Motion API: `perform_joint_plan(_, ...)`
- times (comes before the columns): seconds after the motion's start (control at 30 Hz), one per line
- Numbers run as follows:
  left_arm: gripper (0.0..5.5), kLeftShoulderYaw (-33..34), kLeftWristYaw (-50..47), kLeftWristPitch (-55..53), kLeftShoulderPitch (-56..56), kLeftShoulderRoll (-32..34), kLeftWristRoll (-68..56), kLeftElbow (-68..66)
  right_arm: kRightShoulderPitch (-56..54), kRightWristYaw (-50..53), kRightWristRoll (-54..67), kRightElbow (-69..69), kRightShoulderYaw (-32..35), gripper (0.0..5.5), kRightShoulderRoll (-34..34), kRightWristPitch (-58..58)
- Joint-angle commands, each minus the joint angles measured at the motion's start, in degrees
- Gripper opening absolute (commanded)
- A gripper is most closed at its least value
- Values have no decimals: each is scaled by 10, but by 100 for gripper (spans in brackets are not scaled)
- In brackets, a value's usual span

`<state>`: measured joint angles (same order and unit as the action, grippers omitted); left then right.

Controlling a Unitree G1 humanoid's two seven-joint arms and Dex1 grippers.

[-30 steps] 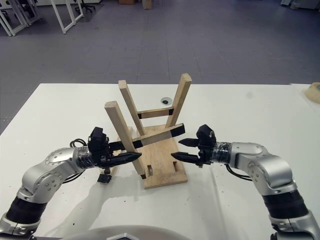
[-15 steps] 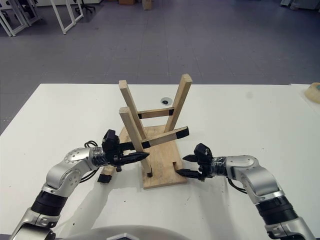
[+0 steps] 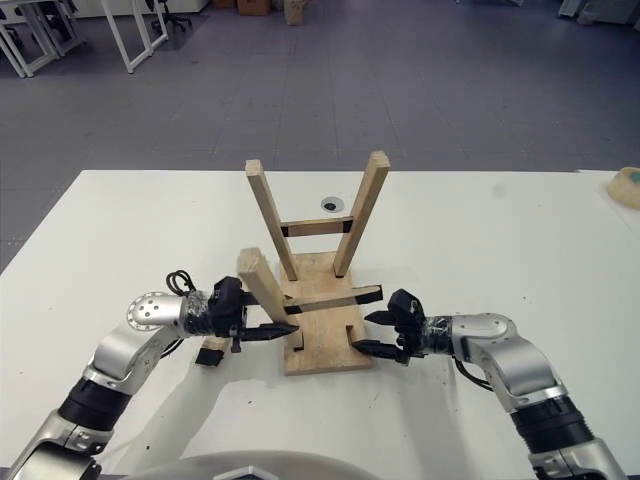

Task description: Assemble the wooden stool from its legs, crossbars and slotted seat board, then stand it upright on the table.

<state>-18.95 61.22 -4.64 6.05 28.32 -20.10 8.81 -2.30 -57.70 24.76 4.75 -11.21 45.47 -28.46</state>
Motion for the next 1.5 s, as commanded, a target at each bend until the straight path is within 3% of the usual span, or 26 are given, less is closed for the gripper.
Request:
perform_joint_plan(0.03,204,-31,-74,-12,-71,55,139,-20,40,18,-26,9,-2,375,1,-10)
perform_joint_plan(0.33,204,-95,-120,68,-63,54,221,-102,48,30,-32,-1,-6,375,-11,-1)
perform_joint_plan(0.67,205,-55,-67,148,-4,55,127,-61,46,33,-33,-9,-6,375,-12,5)
perform_joint_plan(0.83,318,-45,-28,152,-5,52,85,-43,52,33,-34,-6,-8,375,-13,6)
perform_joint_plan(0.97,363,-14,-23,153,-38,80,80,-26,52,31,-34,-6,-11,375,-13,5)
perform_joint_plan(1.1,363,65,-62,127,-106,118,72,21,58,34,-31,-8,-13,375,-15,-3)
perform_joint_plan(1.23,363,149,-152,58,-168,110,71,74,71,40,30,-4,7,375,-51,-57)
perform_joint_plan(1.37,363,154,-217,15,-219,101,128,91,68,50,36,8,4,375,-69,-74)
perform_joint_plan(1.5,363,151,-298,-105,-256,52,136,150,65,55,34,23,19,375,-66,-78)
